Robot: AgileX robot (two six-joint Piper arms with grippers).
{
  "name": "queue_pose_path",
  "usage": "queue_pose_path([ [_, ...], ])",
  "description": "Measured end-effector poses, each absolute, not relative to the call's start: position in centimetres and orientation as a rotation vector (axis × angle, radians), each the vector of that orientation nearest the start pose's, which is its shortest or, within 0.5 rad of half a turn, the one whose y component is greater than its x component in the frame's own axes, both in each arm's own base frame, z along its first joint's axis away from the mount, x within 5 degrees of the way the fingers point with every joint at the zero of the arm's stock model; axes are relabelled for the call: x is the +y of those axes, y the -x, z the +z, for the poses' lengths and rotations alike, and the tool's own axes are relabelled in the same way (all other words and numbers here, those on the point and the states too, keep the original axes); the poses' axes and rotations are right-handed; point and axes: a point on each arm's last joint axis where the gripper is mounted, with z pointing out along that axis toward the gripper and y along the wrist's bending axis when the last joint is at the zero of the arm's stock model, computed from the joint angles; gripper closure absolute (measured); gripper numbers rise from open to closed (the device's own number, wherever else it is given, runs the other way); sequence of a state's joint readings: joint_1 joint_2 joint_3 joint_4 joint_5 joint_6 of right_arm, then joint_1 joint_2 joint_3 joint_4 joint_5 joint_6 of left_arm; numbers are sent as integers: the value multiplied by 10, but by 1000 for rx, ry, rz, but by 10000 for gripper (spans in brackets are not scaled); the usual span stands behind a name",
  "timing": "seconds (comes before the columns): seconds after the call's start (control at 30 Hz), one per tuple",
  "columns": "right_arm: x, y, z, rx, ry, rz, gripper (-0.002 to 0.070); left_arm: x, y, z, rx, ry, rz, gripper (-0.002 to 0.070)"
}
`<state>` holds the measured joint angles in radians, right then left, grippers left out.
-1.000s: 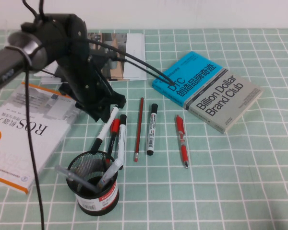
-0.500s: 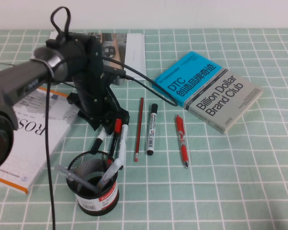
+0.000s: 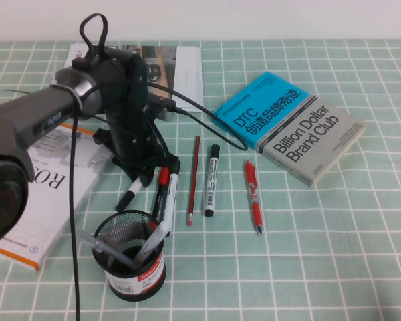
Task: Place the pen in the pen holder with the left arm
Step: Pick up the pen on the table, then place the pen onto the pen holder
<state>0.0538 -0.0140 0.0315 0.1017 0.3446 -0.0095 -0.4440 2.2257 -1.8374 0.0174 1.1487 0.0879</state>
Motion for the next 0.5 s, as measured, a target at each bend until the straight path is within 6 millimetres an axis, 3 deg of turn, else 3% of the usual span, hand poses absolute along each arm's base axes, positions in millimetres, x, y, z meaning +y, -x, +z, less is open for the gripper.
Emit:
queue_pose_path([
  [0.13, 6, -53, 172, 1846, -7, 132, 696, -196, -415, 182, 2901, -825, -8, 557],
  [0.23, 6, -53, 172, 1846, -8, 133, 696, -195, -412, 199, 2862, -826, -30, 557],
  [0.37, 6, -53, 172, 1846, -8, 133, 696, -192, -400, 253, 2716, -804, -101, 557],
  [0.5, 6, -53, 172, 1846, -11, 137, 696, -182, -367, 310, 2515, -763, -212, 557],
])
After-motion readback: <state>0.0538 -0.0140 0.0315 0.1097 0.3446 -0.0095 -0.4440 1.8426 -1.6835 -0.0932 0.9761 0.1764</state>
